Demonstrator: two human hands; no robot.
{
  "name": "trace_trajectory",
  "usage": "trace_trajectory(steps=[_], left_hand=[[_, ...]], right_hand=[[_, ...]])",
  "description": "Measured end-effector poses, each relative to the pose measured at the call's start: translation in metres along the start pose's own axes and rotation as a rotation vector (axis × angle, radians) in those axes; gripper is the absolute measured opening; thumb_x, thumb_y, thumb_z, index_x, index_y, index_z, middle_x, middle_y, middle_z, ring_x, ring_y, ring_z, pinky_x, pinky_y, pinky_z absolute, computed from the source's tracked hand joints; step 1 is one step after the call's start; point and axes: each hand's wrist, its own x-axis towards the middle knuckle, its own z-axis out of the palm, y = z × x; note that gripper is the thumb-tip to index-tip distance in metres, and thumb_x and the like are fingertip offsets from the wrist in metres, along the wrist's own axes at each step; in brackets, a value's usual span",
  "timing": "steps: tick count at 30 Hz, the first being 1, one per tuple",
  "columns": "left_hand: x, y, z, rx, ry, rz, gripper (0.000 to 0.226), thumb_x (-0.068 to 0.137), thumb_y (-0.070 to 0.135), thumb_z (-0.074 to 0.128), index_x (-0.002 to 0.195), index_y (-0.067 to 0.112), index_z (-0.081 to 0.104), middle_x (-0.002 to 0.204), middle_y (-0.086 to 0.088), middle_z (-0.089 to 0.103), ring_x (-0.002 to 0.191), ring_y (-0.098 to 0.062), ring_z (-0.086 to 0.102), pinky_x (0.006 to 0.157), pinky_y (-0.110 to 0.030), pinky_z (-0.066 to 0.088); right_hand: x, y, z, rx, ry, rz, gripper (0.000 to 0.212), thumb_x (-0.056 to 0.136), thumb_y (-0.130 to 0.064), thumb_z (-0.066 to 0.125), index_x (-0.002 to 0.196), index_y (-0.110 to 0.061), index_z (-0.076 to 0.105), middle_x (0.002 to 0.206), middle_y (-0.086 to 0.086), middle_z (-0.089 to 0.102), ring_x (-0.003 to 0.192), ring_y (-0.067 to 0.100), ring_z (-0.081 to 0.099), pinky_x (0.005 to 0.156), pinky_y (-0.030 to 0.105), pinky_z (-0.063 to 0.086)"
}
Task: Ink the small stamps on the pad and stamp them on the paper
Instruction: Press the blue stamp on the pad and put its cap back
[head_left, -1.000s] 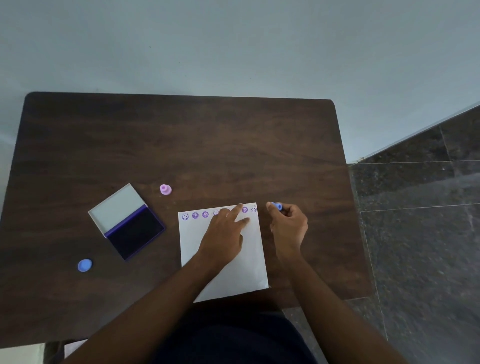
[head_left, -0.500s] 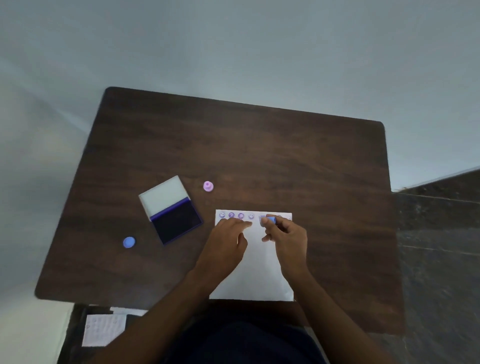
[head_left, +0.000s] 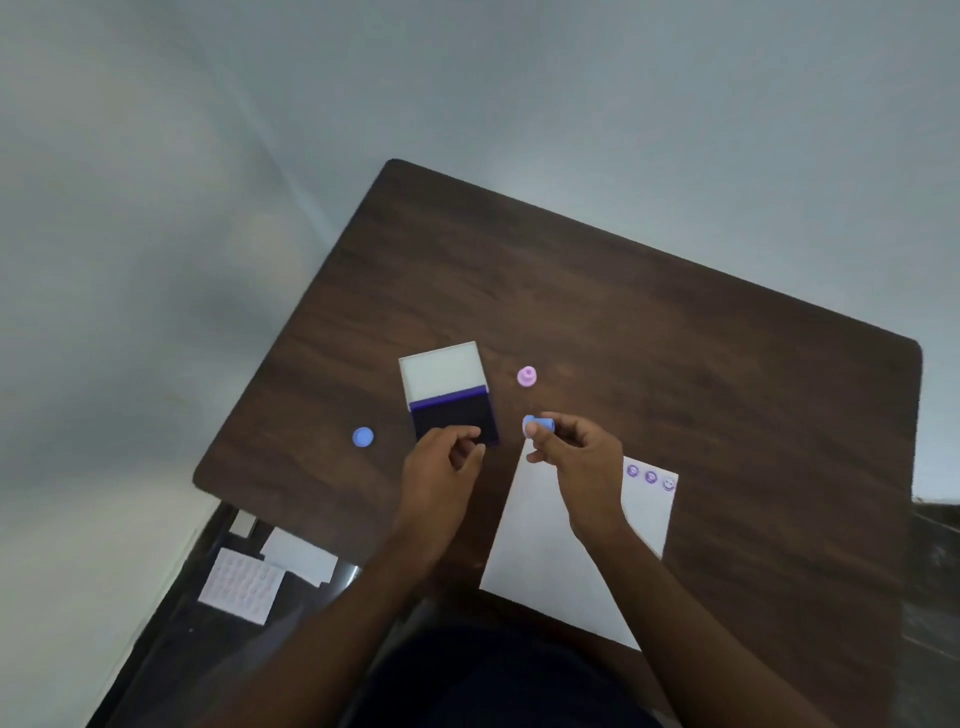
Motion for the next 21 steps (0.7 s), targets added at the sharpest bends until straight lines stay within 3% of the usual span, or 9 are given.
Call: trace_trajectory(steps=[4,11,16,19,21], left_hand=[[0.001,-0.025,-0.023,0.004,0.104,-0.023,0.019,0.089,0.028,0.065,0.108,0.029,0.065,0.100,0.014,0.065,0.087,0.004,0.060,0.068,0.000,0.043],[0.009,-0.056,-0.047,-0.006,0.236,-0.067,0.016,0.088,0.023,0.067,0.104,0.026,0.068,0.093,0.014,0.063,0.083,-0.001,0.061,0.076,-0.010,0.049],[0.025,-0.089,-0.060,0.091,0.352,-0.177,0.031,0.086,0.024,0.069,0.116,0.025,0.062,0.116,0.004,0.059,0.104,-0.011,0.054,0.091,-0.018,0.038],[0.033,-0.106,-0.064,0.181,0.335,-0.197,0.048,0.086,0.033,0.067,0.131,0.025,0.052,0.128,0.000,0.053,0.116,-0.018,0.046,0.099,-0.032,0.040],[0.037,-0.110,-0.063,0.213,0.298,-0.198,0.055,0.087,0.041,0.064,0.137,0.026,0.047,0.132,0.000,0.051,0.119,-0.019,0.045,0.100,-0.035,0.041]], right_hand=[[-0.003,-0.008,0.025,-0.010,-0.076,-0.047,0.028,0.072,-0.052,0.078,0.093,-0.035,0.072,0.084,-0.020,0.076,0.070,0.010,0.075,0.062,0.021,0.059],[-0.011,-0.013,0.067,-0.048,-0.116,-0.062,0.023,0.078,-0.041,0.079,0.097,-0.029,0.072,0.081,-0.022,0.075,0.066,0.011,0.074,0.063,0.022,0.058],[-0.011,-0.017,0.091,-0.047,-0.151,-0.047,0.023,0.078,-0.039,0.079,0.098,-0.027,0.073,0.083,-0.021,0.075,0.066,0.013,0.074,0.066,0.026,0.060],[-0.010,-0.015,0.100,-0.049,-0.162,-0.036,0.027,0.078,-0.038,0.080,0.101,-0.024,0.074,0.083,-0.018,0.076,0.066,0.014,0.074,0.064,0.023,0.059],[-0.011,-0.014,0.102,-0.053,-0.162,-0.026,0.032,0.077,-0.039,0.079,0.104,-0.022,0.075,0.084,-0.017,0.077,0.065,0.014,0.074,0.064,0.022,0.059]])
